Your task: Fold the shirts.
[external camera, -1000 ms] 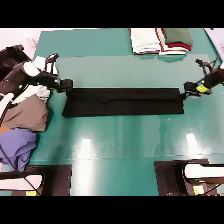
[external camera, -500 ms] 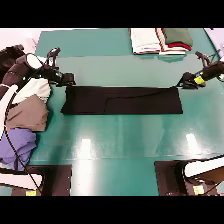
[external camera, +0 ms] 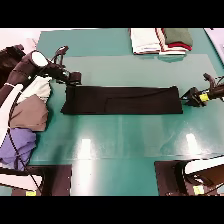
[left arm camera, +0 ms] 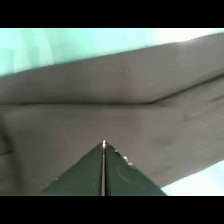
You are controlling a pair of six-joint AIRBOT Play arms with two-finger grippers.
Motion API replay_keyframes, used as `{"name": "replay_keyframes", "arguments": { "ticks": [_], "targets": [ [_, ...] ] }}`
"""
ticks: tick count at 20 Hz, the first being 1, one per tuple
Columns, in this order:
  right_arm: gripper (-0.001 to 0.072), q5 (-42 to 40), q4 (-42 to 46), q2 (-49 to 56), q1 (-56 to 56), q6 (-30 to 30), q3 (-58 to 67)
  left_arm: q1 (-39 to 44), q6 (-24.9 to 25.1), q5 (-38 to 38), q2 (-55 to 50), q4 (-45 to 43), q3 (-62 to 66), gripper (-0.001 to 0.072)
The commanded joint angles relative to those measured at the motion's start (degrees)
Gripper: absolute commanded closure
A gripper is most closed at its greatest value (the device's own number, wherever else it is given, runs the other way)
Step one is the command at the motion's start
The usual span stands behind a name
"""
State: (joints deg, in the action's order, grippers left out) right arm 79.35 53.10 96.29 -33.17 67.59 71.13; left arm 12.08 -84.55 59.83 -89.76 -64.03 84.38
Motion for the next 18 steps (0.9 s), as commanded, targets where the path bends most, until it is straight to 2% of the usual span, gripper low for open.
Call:
{"name": "replay_keyframes", "arguments": {
  "ticks": [1,2,4,5,8,10,14,18],
  "targets": [
    [0.0285,-2.2,-4.0,2.7,2.8,-2.4,-2.5,4.2,-1.0,-2.6,0.0,0.4,0.1,0.0688],
    [0.0356,-2.9,-4.0,3.1,4.3,-2.6,-2.5,5.3,-1.1,-3.3,-0.1,0.4,0.1,0.0688],
    [0.0657,-4.4,-4.0,2.2,6.7,-4.3,-2.5,7.7,-2.5,-4.9,-1.0,0.4,0.1,0.0688],
    [0.0692,-5.0,-4.0,0.8,7.2,-4.5,-2.4,8.9,-2.6,-5.9,-2.0,0.5,0.1,0.0688],
    [0.0693,-2.1,-4.0,-3.7,8.3,-3.8,2.3,12.5,-2.6,-9.6,-6.2,3.2,1.5,0.0689],
    [0.0694,1.3,-4.1,-6.2,10.3,-0.4,8.4,14.8,-2.5,-10.9,-10.3,4.0,5.2,0.0689],
    [0.0694,2.5,-4.1,-9.8,18.8,5.6,20.0,19.0,-2.4,-8.9,-19.5,4.7,14.7,0.0688],
    [0.0694,3.0,-4.1,-10.2,27.9,9.9,30.5,20.9,-2.1,-5.8,-25.1,4.8,18.3,0.0688]
  ]
}}
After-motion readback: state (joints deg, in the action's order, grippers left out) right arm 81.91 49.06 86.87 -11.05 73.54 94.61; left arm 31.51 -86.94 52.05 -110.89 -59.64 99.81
